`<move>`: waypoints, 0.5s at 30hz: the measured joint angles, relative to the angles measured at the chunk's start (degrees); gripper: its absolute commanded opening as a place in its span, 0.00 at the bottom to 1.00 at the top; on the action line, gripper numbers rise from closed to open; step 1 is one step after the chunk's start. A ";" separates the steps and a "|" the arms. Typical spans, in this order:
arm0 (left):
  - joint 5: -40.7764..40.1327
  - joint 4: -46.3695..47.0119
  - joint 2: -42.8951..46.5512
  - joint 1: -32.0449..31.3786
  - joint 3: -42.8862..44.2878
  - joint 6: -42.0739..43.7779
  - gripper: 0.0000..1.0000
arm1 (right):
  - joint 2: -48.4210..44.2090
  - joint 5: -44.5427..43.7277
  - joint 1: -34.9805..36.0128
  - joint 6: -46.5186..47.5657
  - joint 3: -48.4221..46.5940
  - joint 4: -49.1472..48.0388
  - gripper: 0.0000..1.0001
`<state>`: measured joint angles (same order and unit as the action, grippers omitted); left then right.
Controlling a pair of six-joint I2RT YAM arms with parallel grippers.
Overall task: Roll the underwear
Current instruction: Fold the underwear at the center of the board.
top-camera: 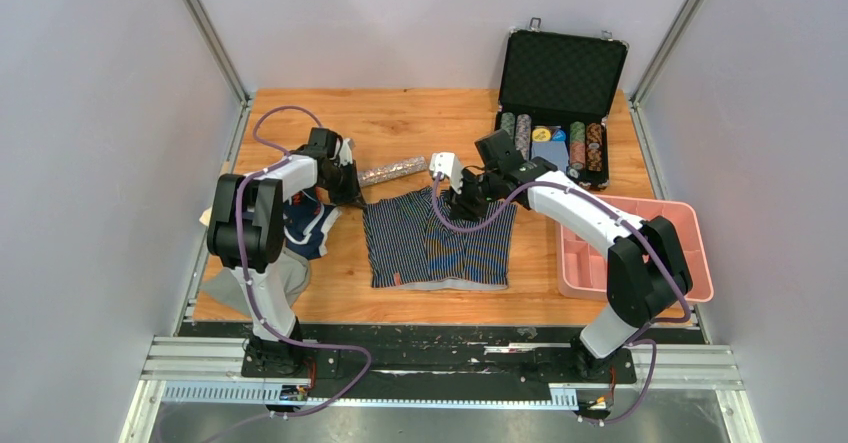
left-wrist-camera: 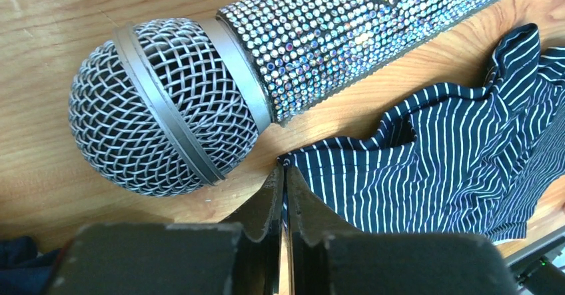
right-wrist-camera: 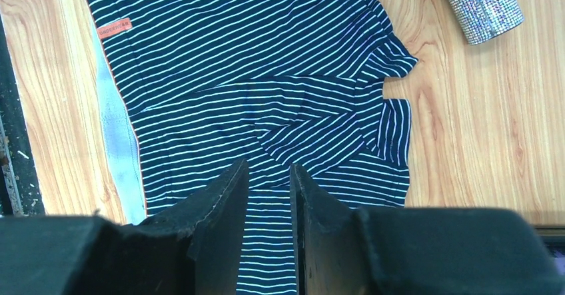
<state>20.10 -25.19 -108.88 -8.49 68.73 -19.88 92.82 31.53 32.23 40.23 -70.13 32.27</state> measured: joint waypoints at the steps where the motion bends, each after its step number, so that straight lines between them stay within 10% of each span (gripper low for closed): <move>1: 0.11 0.09 0.00 0.00 0.00 0.13 0.01 | 0.00 0.02 0.02 0.17 0.00 -0.02 0.30; 15: -1.66 0.24 1.70 -0.11 -1.27 4.57 0.00 | 9.40 7.74 14.56 7.41 -1.49 -10.29 0.32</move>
<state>18.44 -24.95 -107.18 -8.60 67.46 -15.31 102.21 39.27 46.78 47.64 -71.61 21.98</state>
